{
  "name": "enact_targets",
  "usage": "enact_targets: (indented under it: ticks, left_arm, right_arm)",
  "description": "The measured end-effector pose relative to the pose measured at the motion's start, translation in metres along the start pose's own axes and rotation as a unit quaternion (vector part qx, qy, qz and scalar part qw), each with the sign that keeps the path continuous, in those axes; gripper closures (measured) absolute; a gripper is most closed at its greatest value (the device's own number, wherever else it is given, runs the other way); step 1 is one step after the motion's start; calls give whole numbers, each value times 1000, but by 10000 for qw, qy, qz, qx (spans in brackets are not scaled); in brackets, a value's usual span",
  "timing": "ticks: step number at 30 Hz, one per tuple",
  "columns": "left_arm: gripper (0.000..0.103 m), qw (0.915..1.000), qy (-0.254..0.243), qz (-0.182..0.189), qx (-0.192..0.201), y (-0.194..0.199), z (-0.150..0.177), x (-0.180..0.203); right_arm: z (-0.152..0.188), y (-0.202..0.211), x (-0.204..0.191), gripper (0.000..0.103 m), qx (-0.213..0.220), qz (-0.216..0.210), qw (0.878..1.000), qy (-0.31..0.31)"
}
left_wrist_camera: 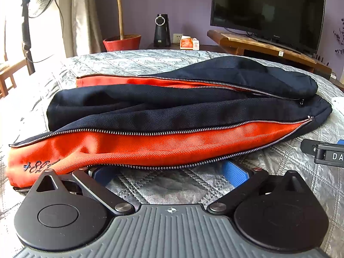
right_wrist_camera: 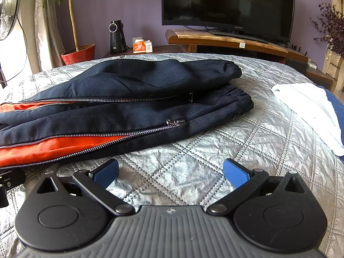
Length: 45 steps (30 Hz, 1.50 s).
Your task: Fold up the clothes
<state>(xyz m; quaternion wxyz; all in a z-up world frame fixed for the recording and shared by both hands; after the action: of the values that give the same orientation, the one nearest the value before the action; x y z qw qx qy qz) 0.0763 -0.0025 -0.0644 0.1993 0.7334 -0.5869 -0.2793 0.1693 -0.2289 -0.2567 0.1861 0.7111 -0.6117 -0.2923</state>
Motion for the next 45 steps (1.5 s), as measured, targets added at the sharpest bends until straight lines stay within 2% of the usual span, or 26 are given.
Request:
enact_targets:
  ticks: [45]
  left_arm:
    - [0, 10000, 4, 14, 0, -2, 0, -3]
  right_arm:
    - [0, 1, 0, 0, 0, 0, 10000, 0]
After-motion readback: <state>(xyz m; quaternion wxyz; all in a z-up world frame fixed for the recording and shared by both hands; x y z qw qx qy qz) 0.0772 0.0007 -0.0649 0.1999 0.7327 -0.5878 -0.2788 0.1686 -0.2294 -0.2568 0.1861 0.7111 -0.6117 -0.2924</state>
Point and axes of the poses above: each gripper's, at about its wrist camera, not at the fingertips, and y roughly against the way its jaws point, x to its right, z to its underside, the point moved 10 cm from there along -y, roughly the way its jaws point, and after that the axes turned 15 degrees about -z, right-handed, at the moved point
